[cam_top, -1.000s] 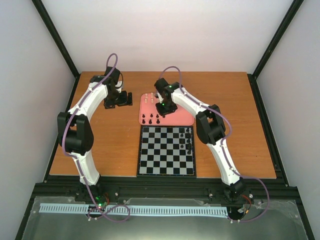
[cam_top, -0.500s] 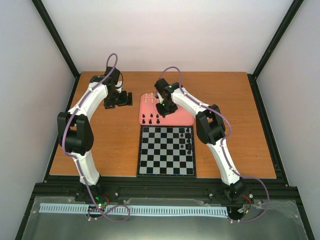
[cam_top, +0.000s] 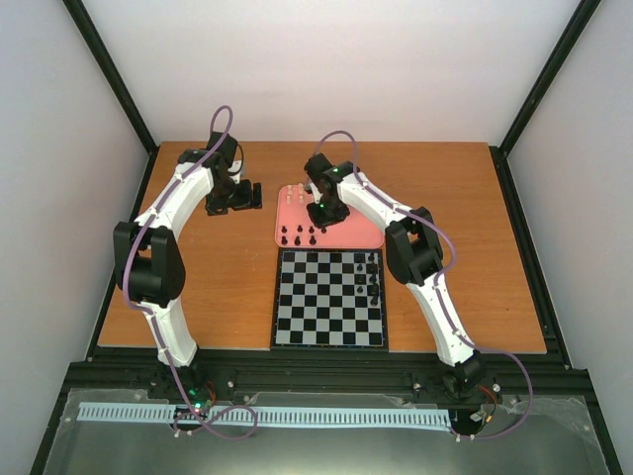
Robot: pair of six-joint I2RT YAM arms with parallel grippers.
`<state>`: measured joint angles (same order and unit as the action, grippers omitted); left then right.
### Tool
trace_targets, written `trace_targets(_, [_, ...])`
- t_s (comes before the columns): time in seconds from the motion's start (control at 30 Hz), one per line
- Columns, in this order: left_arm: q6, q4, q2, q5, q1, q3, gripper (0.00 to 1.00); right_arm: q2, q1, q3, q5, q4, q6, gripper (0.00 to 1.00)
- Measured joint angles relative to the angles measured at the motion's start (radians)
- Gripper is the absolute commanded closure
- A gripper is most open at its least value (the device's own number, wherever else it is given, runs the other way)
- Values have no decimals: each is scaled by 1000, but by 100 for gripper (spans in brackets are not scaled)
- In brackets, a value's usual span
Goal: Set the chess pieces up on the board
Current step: Pick up the chess piece from the storage box.
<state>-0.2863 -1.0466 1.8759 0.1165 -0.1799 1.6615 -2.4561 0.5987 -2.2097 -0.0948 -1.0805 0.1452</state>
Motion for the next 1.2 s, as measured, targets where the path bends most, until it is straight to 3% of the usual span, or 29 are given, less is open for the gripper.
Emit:
trace_targets(0.77, [0, 1, 0, 0, 0, 0, 0, -3, 0, 0, 0, -9, -2, 78])
trace_targets(0.9, [0, 1, 0, 0, 0, 0, 0, -11, 0, 0, -1, -13, -3, 79])
trace_targets(1.2, [0, 1, 0, 0, 0, 0, 0, -18, -1, 0, 0, -18, -4, 93])
